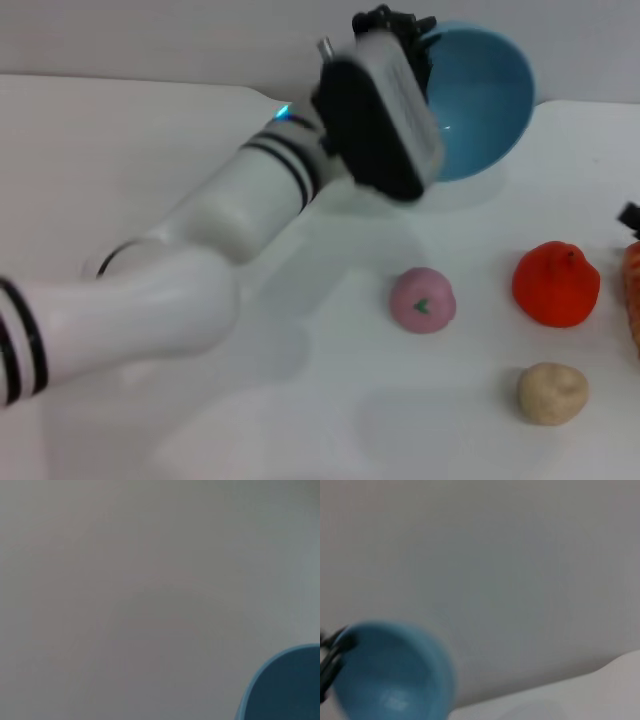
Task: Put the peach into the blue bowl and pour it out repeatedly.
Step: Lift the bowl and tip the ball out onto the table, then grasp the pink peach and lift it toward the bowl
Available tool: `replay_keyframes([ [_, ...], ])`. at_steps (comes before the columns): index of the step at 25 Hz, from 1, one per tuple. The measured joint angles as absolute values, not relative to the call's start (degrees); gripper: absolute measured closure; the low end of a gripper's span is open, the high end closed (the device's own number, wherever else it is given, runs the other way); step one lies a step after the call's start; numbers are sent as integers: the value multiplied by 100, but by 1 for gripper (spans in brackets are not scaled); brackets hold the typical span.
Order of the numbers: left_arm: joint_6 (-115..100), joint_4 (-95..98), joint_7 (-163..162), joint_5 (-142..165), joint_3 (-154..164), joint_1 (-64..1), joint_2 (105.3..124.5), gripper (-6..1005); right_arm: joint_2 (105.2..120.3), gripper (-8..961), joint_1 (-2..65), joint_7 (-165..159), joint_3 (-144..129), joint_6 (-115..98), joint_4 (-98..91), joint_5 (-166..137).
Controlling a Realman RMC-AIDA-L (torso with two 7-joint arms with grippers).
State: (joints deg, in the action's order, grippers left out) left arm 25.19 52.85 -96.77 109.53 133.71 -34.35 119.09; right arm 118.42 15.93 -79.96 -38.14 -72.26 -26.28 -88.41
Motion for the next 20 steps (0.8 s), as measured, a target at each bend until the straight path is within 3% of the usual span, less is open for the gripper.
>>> replay_keyframes([
  [9,228,4789,-10341,8116,11707,-4368,11868,1001,11869,425,2672,-10260,-4621,-7172,-3420,-11524],
  [20,-347,4291,-10723,7977,11130,-4499,11856,1001,11881,429,3497,-10441,-5579,-6459,-2585,-11610],
])
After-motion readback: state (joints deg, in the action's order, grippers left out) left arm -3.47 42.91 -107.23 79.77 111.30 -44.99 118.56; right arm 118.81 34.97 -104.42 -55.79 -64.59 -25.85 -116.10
